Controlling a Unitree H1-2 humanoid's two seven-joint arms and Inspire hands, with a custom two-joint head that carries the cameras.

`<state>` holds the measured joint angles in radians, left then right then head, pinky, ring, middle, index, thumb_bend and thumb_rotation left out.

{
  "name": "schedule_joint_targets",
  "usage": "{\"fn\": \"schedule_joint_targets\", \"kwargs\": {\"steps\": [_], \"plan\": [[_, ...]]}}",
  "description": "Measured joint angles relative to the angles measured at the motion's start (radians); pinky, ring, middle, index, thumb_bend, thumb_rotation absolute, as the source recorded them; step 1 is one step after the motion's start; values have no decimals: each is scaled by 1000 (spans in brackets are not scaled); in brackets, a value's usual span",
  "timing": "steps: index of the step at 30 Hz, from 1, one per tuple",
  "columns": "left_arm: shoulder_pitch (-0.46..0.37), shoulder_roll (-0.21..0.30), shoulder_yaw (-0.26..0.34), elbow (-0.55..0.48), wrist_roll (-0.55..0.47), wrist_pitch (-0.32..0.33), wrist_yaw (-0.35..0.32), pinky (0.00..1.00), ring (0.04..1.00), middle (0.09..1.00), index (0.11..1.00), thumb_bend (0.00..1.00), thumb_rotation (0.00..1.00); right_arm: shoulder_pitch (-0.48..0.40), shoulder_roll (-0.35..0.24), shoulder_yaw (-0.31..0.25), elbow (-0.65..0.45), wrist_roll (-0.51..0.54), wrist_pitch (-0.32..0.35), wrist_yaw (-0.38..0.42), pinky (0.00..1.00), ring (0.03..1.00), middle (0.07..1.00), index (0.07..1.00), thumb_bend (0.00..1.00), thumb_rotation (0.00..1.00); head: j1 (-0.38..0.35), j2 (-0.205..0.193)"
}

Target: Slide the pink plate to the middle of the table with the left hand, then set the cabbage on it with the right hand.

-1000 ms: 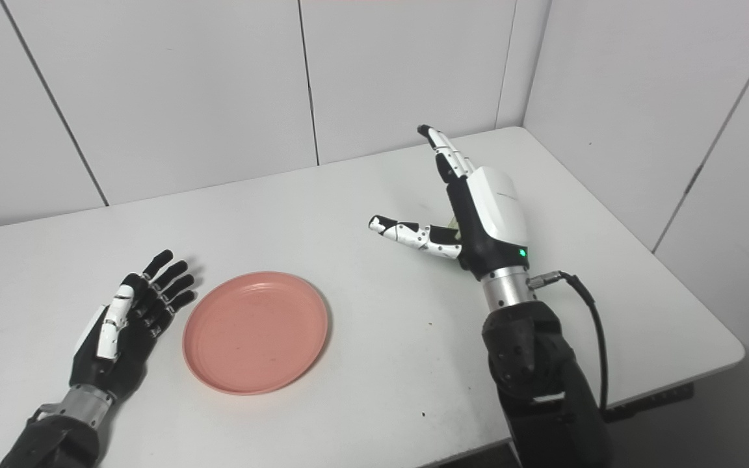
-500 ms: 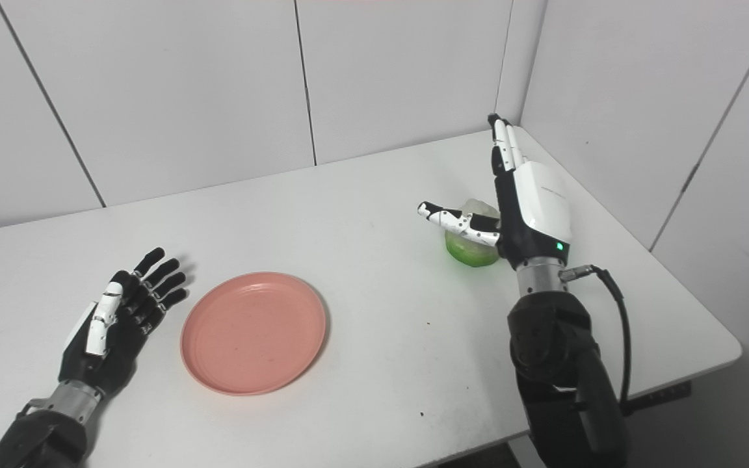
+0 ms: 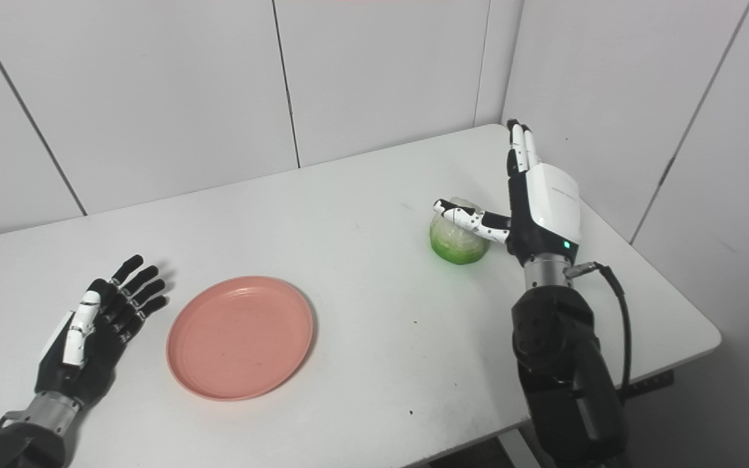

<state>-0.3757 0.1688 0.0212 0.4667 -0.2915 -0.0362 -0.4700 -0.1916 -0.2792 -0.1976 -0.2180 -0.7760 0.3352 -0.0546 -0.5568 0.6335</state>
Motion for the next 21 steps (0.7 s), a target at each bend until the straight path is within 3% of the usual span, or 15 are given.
{"fn": "schedule_joint_targets", "kwargs": {"steps": [21], "plan": [[1, 13, 15, 3, -9, 0, -18, 877, 891, 901, 892, 470, 974, -35, -12, 74, 199, 23, 12, -9, 915, 1000, 1000, 1000, 1000, 703, -12, 15]]}}
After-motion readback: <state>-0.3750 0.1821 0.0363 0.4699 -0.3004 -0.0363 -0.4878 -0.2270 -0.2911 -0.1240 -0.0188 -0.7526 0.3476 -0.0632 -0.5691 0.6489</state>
